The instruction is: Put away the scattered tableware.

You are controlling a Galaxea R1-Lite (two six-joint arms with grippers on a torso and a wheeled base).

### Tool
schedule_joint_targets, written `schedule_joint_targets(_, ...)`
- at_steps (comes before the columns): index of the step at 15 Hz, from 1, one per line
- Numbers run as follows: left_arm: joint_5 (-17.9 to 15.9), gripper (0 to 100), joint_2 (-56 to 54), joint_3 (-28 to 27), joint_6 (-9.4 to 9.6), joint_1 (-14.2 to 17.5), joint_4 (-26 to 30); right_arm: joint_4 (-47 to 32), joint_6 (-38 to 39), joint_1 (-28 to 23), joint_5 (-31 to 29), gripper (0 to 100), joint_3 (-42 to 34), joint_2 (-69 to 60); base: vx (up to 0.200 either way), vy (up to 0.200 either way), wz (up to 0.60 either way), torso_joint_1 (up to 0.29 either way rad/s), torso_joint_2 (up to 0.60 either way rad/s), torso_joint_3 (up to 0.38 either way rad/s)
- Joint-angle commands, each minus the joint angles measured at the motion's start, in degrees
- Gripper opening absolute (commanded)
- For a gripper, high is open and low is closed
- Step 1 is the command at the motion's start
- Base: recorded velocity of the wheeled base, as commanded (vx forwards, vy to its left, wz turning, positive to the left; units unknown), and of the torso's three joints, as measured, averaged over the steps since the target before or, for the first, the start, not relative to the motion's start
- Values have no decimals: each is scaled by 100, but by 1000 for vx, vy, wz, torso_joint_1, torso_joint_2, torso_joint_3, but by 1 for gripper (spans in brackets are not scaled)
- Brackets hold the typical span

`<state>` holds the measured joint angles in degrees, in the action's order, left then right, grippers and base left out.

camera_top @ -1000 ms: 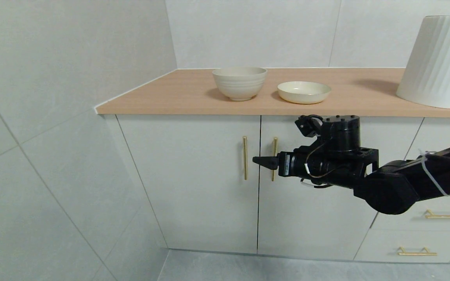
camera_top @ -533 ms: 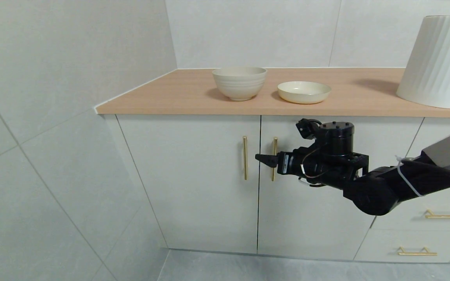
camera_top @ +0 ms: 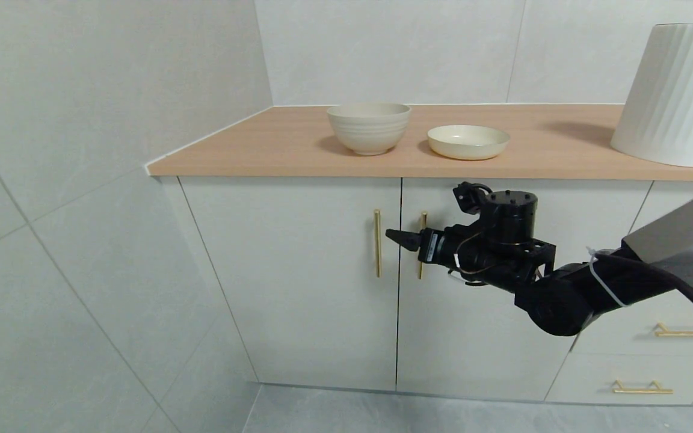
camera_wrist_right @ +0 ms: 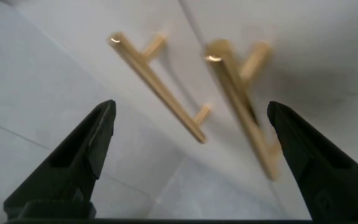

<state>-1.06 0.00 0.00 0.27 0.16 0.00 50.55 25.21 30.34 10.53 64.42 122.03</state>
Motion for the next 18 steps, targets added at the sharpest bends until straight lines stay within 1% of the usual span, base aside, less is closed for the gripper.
schedule_joint_targets(1, 1, 100, 0, 0, 0, 2, 0, 33, 98, 51, 1, 100, 10, 49, 0, 0, 0, 0, 0, 0)
schedule_joint_targets(5, 1, 100, 9, 0, 0, 2, 0, 60, 124, 77, 19, 100, 1, 76, 0, 0, 0, 0, 0, 0)
schedule_joint_targets(8, 1, 100, 0, 0, 0, 2, 0, 104, 379, 139, 72, 100, -52, -39, 0, 0, 0, 0, 0, 0)
schedule_joint_targets(10, 1, 100, 9, 0, 0, 2, 0, 104, 494, 156, 344, 100, -201, -215, 0, 0, 0, 0, 0, 0)
schedule_joint_targets(12, 1, 100, 9, 0, 0, 2, 0, 95, 494, 156, 643, 100, -447, -434, 0, 0, 0, 0, 0, 0)
schedule_joint_targets(14, 1, 100, 9, 0, 0, 2, 0, 104, 494, 156, 819, 100, -729, -672, 0, 0, 0, 0, 0, 0)
schedule_joint_targets(16, 1, 100, 9, 0, 0, 2, 0, 104, 494, 156, 933, 100, -1159, -1006, 0, 0, 0, 0, 0, 0)
schedule_joint_targets(18, 1, 100, 9, 0, -9, 2, 9, 104, 494, 165, 1311, 100, -1775, -1463, 0, 0, 0, 0, 0, 0)
